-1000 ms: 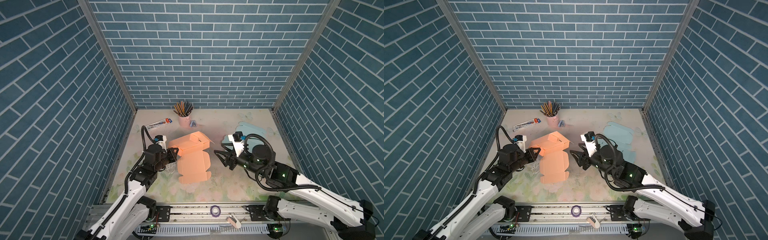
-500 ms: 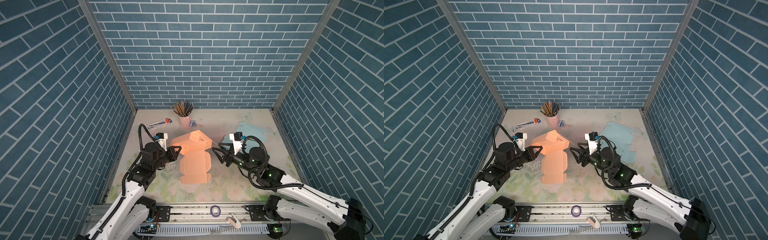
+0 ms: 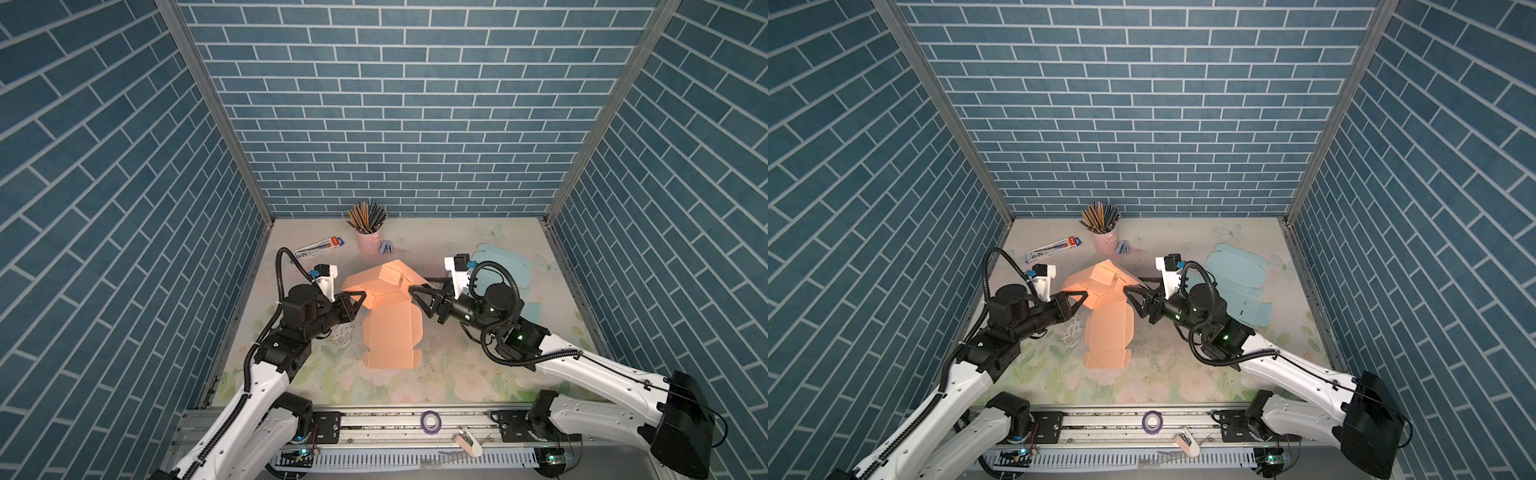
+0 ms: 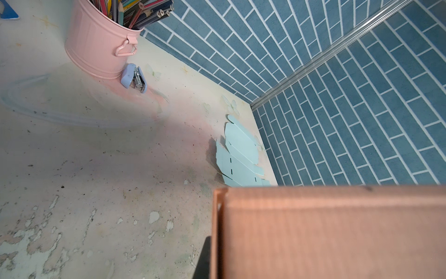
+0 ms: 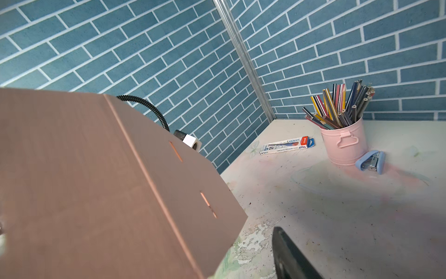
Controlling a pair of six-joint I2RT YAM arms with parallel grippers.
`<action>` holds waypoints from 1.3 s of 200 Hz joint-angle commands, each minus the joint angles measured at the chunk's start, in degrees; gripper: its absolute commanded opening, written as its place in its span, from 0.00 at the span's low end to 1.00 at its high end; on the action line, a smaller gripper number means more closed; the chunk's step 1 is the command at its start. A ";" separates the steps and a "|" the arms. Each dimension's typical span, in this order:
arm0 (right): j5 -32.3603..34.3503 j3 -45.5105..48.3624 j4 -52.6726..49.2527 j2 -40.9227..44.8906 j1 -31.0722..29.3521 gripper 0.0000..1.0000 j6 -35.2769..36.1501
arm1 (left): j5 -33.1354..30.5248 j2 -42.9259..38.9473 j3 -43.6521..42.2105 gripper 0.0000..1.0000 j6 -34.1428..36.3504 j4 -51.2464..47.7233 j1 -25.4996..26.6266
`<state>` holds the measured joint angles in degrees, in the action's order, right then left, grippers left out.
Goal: Fold the paper box
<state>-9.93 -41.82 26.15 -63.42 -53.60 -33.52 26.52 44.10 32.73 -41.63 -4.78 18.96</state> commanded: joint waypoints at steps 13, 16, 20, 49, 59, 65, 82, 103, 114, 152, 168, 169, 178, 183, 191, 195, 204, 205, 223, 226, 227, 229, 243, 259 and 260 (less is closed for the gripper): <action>-0.10 -2.45 -1.73 -2.28 0.17 0.56 -2.39 | 1.17 -0.35 -0.91 0.06 -0.36 2.32 -0.38; -0.01 -2.54 -1.99 -2.38 0.28 0.56 -2.35 | 1.16 -0.41 -0.95 0.06 -0.30 2.31 -0.37; 0.08 -2.64 -2.42 -2.42 0.16 0.56 -2.27 | 1.22 -0.41 -0.93 0.06 -0.34 2.31 -0.40; 0.93 -3.45 -6.58 -1.53 0.18 0.55 -0.41 | 0.99 -0.50 -1.26 0.06 -0.56 2.27 -0.33; 1.36 -4.40 -9.70 -0.91 0.17 0.55 1.02 | 0.65 -0.55 -1.45 0.06 -0.53 2.10 -0.40; 1.46 -5.00 -11.74 -0.51 0.17 0.55 2.05 | 0.49 -0.50 -1.59 0.06 -0.54 1.97 -0.34; 2.01 -6.22 -16.65 1.51 0.11 0.55 4.66 | 0.34 -0.12 -1.59 0.06 -0.29 1.81 -0.43; 0.79 -7.38 -21.41 4.98 0.17 0.57 7.69 | 0.58 0.20 -0.88 0.06 0.87 0.52 -1.32; 0.01 -8.37 -24.46 6.96 0.17 0.57 9.45 | 0.86 0.25 -0.39 0.06 1.65 -0.28 -1.93; -1.23 -12.71 -34.47 13.47 0.53 0.58 14.48 | 4.77 1.45 2.75 0.06 6.43 -2.42 -3.05; -1.76 -15.63 -38.84 14.51 1.82 0.57 16.20 | 7.79 3.03 4.14 0.06 9.44 -3.37 -3.05; -1.80 -15.78 -39.09 14.57 1.96 0.57 16.29 | 7.99 3.11 4.16 0.06 9.58 -3.52 -3.05; -2.76 -17.12 -40.79 14.59 2.90 0.57 16.91 | 9.18 3.96 4.89 0.06 11.08 -4.26 -3.05; -3.46 -17.78 -41.64 14.41 3.68 0.57 17.22 | 9.85 4.33 5.12 0.06 11.70 -4.57 -3.07; -4.68 -19.00 -43.10 13.67 4.83 0.57 17.79 | 10.77 4.79 5.55 0.06 12.68 -5.08 -3.06; -5.01 -19.62 -43.93 13.25 5.17 0.57 18.06 | 11.08 4.88 5.84 0.06 13.10 -5.39 -3.05; -5.72 -20.54 -45.13 12.28 6.14 0.56 18.85 | 11.61 5.20 6.20 0.06 14.09 -6.09 -3.05; -5.81 -20.60 -45.26 12.10 6.23 0.56 18.93 | 11.66 5.20 6.29 0.06 14.15 -6.11 -3.05; -9.15 -21.58 -45.70 10.06 7.11 0.55 20.15 | 12.61 5.50 6.87 0.07 15.42 -7.11 -3.05; -9.81 -21.77 -45.78 9.64 7.10 0.54 20.52 | 12.78 5.55 6.95 0.06 15.57 -7.21 -3.05; -10.09 -21.88 -45.81 9.46 7.10 0.55 20.69 | 12.81 5.60 6.97 0.06 15.59 -7.24 -3.05; -10.52 -22.02 -45.92 9.23 7.11 0.54 20.99 | 12.91 5.66 6.99 0.07 15.65 -7.30 -3.05; -13.28 -22.98 -46.82 7.31 7.13 0.54 22.74 | 13.33 6.14 7.08 0.07 16.06 -7.48 -3.06; -16.49 -24.25 -48.62 5.02 7.11 0.52 24.81 | 13.79 6.61 6.84 0.07 16.23 -7.27 -3.05; -16.68 -24.30 -48.68 4.91 7.11 0.52 24.90 | 13.81 6.70 6.83 0.07 16.27 -7.27 -3.05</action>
<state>-19.42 -63.70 -18.17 -55.88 -46.61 -14.46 38.04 50.17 38.22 -27.62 -11.35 16.25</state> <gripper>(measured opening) 0.534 0.089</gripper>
